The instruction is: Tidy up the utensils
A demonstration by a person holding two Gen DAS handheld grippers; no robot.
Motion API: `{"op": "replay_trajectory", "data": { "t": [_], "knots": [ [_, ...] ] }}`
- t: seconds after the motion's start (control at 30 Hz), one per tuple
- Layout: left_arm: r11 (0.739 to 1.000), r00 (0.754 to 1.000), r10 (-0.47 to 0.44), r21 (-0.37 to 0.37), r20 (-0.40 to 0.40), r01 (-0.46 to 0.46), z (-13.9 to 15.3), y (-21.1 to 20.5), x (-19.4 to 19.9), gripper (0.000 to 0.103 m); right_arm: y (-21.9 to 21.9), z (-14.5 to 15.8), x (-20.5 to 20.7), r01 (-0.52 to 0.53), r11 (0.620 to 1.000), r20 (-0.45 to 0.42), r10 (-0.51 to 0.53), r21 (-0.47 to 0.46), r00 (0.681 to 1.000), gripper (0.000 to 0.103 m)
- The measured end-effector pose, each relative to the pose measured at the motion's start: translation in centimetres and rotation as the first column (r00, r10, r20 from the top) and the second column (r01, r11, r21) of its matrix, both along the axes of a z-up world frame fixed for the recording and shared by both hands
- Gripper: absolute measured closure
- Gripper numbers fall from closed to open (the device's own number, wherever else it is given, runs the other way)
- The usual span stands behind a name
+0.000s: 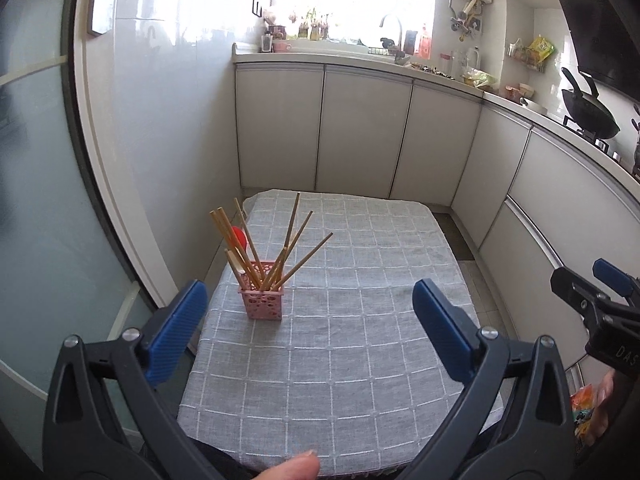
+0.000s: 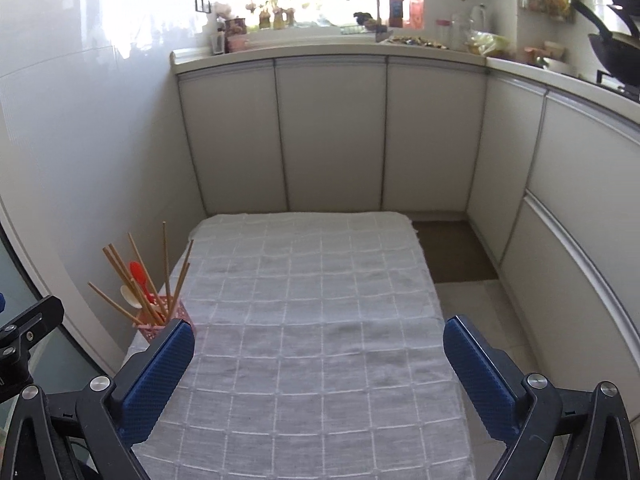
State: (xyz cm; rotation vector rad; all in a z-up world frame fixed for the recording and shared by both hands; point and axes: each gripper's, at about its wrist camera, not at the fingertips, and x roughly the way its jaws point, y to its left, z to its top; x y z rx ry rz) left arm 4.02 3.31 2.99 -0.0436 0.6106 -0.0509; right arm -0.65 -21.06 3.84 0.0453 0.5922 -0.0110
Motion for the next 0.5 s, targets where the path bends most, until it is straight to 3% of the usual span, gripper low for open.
{"op": "replay_trajectory", "data": {
  "t": [0.5],
  "knots": [
    [1.0, 1.0, 0.005, 0.011, 0.003, -0.005, 0.12, -0.97, -0.41, 0.001, 0.65, -0.48, 0.24, -0.013, 1.0, -0.017, 0.013, -0.006, 1.0, 0.001]
  ]
}}
